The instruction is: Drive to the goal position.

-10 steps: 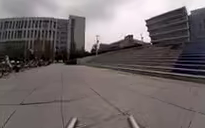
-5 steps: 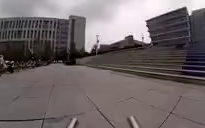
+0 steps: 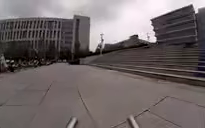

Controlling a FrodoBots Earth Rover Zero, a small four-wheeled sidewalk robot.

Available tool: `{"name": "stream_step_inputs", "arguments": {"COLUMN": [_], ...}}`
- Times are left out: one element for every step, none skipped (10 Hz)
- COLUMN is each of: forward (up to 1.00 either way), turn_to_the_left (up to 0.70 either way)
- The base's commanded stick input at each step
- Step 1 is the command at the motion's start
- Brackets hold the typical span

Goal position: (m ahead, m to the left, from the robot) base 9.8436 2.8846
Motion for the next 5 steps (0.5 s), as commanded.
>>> {"name": "stream_step_inputs", "arguments": {"forward": [1.0, 1.0, 1.0, 1.0, 1.0], "turn_to_the_left": [0.37, 0.18, 0.0, 0.06, 0.01]}}
